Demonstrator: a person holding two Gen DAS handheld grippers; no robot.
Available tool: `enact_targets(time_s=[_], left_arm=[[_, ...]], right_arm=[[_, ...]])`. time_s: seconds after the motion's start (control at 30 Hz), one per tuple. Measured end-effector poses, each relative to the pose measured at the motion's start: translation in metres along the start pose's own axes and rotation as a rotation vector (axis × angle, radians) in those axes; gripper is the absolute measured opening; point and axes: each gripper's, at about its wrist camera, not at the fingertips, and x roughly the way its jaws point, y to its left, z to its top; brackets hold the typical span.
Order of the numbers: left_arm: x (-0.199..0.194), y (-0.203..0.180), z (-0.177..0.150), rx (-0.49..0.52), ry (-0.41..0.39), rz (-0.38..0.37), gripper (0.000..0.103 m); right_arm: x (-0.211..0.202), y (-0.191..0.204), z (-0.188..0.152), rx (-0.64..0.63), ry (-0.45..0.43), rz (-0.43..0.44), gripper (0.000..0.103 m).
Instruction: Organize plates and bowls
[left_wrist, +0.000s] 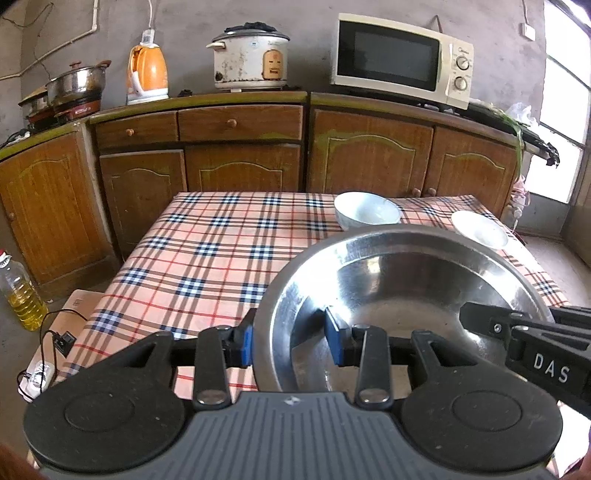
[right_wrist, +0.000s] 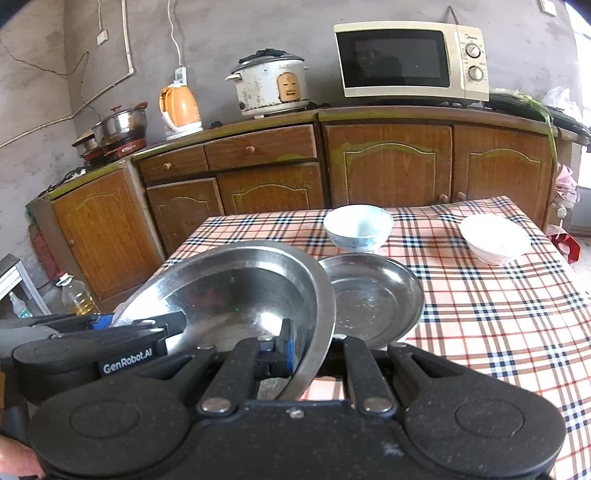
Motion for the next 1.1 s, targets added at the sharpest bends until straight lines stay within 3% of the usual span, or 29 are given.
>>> enact_targets(time_s=[0.53,1.1], left_arm=[[0.011,-0.042,-0.018,0.052,0.030,-0.064,0.037],[0.041,-0.066,-0.054,0.087,0.103,-0.083,0.037]], right_arm=[[-0.014,-0.046,-0.022,0.065,0.015,-0.068,0.012],[0.008,-0.083,-0.060,0.133,0.108,-0.112,0.011]])
